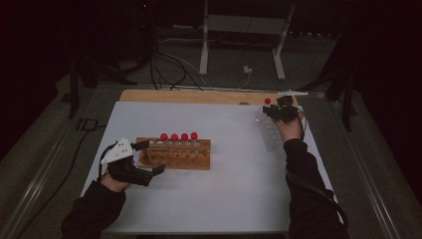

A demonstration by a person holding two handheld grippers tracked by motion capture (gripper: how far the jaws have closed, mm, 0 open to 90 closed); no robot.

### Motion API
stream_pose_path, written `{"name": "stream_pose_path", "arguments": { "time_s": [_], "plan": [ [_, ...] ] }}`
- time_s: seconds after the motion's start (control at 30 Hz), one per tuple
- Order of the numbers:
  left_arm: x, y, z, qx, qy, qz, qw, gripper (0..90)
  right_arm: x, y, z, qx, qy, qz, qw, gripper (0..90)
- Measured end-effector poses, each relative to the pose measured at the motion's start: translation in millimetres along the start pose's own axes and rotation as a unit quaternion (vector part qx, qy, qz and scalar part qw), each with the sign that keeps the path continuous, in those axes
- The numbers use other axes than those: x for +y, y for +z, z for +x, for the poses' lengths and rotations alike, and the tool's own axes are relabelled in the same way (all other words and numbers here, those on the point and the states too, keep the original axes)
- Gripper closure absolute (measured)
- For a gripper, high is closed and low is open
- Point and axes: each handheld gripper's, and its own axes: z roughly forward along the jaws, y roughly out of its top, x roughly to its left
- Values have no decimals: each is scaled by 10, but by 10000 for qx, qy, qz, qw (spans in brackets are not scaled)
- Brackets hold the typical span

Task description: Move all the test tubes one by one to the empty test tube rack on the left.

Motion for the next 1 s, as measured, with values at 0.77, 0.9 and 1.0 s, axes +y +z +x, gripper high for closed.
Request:
{"name": "stream_pose_path", "arguments": {
  "time_s": [0.77, 0.9, 1.0],
  "plan": [
    [11, 0, -24, -37, 54, 15, 10000, 14, 69, 153, 52, -259, -80, 184, 9995, 743],
    [12, 3, -28, -31, 64, 27, 10000, 14, 75, 152, 79, -352, -114, 204, 9991, 748],
    [11, 4, -30, -37, 72, 34, 10000, 15, 92, 126, 77, -347, -76, 154, 9992, 749]
  ]
}}
